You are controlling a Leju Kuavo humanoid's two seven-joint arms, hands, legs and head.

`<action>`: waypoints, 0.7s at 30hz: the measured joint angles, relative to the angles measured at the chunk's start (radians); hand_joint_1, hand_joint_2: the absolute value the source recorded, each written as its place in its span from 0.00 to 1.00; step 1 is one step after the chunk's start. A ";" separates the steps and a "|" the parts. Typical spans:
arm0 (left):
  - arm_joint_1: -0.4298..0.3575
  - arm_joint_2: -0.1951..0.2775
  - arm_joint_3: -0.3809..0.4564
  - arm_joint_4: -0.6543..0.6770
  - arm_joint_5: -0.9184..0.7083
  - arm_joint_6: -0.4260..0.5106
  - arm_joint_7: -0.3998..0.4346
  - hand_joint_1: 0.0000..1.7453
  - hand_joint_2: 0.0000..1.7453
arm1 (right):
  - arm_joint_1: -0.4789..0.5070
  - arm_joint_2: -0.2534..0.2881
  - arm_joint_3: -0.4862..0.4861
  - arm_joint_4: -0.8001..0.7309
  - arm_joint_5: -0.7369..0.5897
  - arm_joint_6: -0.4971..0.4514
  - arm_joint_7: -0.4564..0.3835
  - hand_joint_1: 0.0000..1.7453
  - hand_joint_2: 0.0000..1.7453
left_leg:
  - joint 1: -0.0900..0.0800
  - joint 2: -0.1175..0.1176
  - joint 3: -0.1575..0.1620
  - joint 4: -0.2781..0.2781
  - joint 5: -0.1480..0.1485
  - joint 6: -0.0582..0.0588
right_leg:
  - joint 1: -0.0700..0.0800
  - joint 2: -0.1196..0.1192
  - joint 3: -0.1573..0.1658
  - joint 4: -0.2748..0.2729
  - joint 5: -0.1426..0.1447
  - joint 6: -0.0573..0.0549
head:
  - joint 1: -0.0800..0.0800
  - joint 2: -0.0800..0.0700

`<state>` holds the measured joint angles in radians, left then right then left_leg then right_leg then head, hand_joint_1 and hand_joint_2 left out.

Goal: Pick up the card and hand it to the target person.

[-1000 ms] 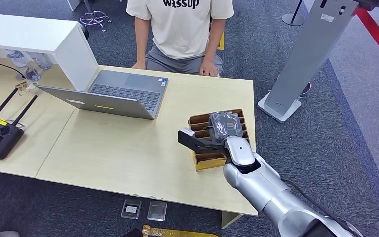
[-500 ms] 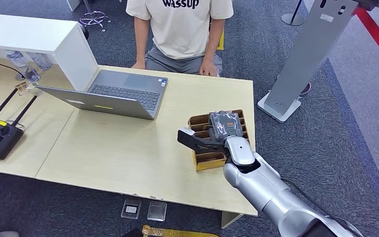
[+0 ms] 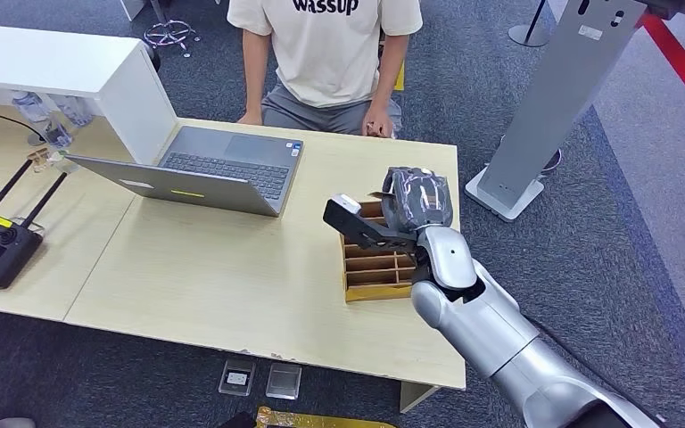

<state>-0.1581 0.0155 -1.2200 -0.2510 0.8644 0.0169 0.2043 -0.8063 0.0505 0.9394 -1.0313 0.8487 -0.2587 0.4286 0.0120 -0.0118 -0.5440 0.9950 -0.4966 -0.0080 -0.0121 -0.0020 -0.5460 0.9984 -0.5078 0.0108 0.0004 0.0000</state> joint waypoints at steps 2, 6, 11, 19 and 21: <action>-0.002 0.000 0.001 0.000 0.000 0.002 -0.001 0.00 1.00 | 0.002 -0.011 -0.013 -0.048 0.006 -0.005 0.000 0.81 1.00 | 0.000 0.000 0.000 0.000 0.000 0.000 | 0.000 0.000 0.000 0.000 0.000 0.000 | 0.001 0.000; -0.005 0.000 0.002 0.000 -0.006 0.000 0.000 0.00 1.00 | 0.009 -0.025 -0.029 -0.116 0.022 -0.021 -0.016 0.81 1.00 | 0.000 0.000 0.000 0.000 0.000 0.000 | 0.000 0.000 0.000 0.000 0.000 0.000 | 0.001 0.000; -0.012 0.000 0.002 0.000 -0.024 -0.016 0.006 0.00 1.00 | 0.018 -0.027 -0.040 -0.123 0.022 -0.083 -0.104 0.81 1.00 | 0.000 0.000 0.000 0.000 0.000 0.000 | 0.000 0.000 0.000 0.000 0.000 0.000 | 0.000 0.000; -0.023 0.000 0.001 0.000 -0.053 -0.038 0.009 0.00 1.00 | 0.018 -0.002 -0.049 0.003 -0.009 -0.263 -0.318 0.81 1.00 | 0.000 0.000 -0.001 0.000 0.000 0.000 | 0.000 0.000 0.000 0.000 0.000 0.000 | 0.001 0.000; -0.025 0.000 0.001 0.000 -0.058 -0.044 0.010 0.00 1.00 | 0.017 0.007 -0.051 0.046 -0.019 -0.297 -0.352 0.81 1.00 | 0.000 0.000 -0.001 0.000 0.000 0.000 | 0.000 0.000 0.000 0.000 0.000 0.000 | 0.001 0.000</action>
<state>-0.1827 0.0151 -1.2192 -0.2510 0.8063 -0.0268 0.2138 -0.7888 0.0577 0.8882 -0.9858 0.8296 -0.5552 0.0770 0.0120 -0.0121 -0.5447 0.9949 -0.4966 -0.0080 -0.0121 -0.0020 -0.5459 0.9984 -0.5078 0.0108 0.0010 0.0000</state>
